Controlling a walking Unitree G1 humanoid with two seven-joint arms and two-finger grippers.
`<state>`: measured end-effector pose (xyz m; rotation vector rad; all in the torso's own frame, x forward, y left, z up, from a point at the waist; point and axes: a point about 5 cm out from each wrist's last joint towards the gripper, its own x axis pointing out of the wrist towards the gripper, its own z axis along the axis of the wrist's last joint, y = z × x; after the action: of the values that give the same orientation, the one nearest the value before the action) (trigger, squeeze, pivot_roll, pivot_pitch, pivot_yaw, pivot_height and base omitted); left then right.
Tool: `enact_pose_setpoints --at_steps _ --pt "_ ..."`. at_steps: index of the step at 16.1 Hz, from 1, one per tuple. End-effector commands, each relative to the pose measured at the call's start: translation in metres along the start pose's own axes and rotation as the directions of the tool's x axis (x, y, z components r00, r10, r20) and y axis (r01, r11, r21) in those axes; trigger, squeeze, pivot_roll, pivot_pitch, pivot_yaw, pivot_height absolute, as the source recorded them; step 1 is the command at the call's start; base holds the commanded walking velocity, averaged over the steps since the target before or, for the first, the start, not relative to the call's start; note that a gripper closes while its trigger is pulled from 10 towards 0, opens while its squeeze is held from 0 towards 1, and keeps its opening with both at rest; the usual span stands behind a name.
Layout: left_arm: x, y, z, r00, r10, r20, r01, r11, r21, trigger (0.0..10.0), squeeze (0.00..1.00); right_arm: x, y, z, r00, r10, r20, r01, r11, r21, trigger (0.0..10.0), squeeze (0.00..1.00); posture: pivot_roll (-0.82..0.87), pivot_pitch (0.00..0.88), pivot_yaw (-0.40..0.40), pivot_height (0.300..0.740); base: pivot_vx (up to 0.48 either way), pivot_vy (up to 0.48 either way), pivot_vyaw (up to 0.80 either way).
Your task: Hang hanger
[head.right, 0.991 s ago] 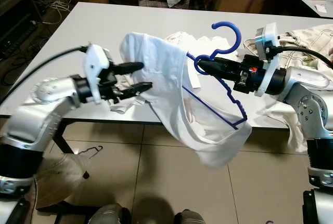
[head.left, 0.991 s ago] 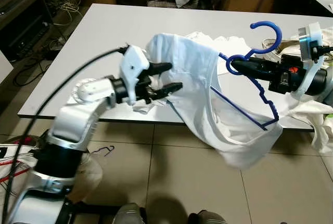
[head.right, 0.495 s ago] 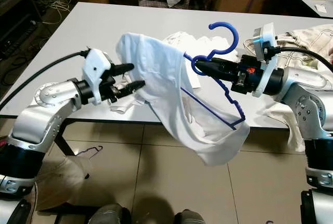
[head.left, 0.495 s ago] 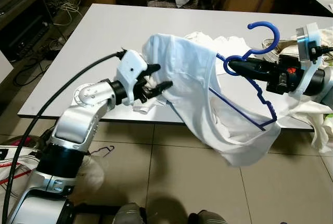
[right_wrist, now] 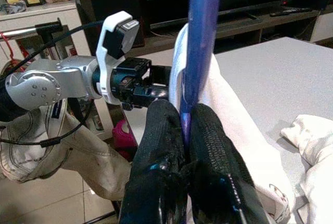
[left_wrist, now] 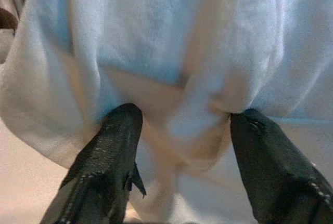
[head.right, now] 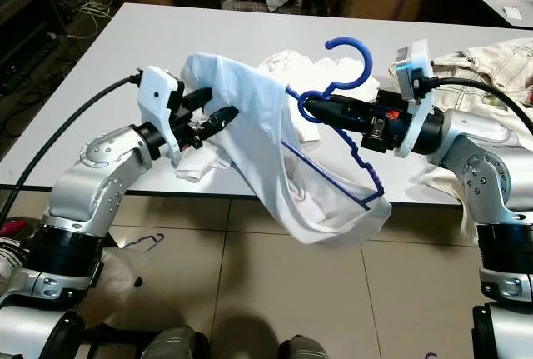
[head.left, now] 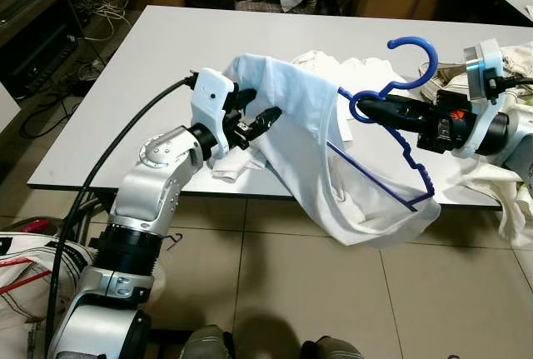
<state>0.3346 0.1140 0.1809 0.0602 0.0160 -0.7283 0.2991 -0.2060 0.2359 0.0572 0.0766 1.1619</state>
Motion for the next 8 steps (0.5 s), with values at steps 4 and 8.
enact_pose_setpoints --at_steps 4,8 --pt "-0.0008 0.0005 0.0057 1.0 -0.023 0.009 0.023 1.0 0.02 0.0 0.0 0.0019 0.0033 0.0015 1.0 0.013 0.002 -0.013 1.0 -0.021 10.0 0.0 -0.1 0.0 0.004 0.74 0.0 0.0 0.0" --pt "-0.0014 0.0002 0.0058 1.0 -0.029 0.009 0.029 0.999 0.024 0.0 0.0 0.002 0.0028 0.0022 1.0 0.009 0.002 -0.009 1.0 -0.024 10.0 0.0 -0.1 0.0 0.004 0.74 0.0 0.0 0.0"
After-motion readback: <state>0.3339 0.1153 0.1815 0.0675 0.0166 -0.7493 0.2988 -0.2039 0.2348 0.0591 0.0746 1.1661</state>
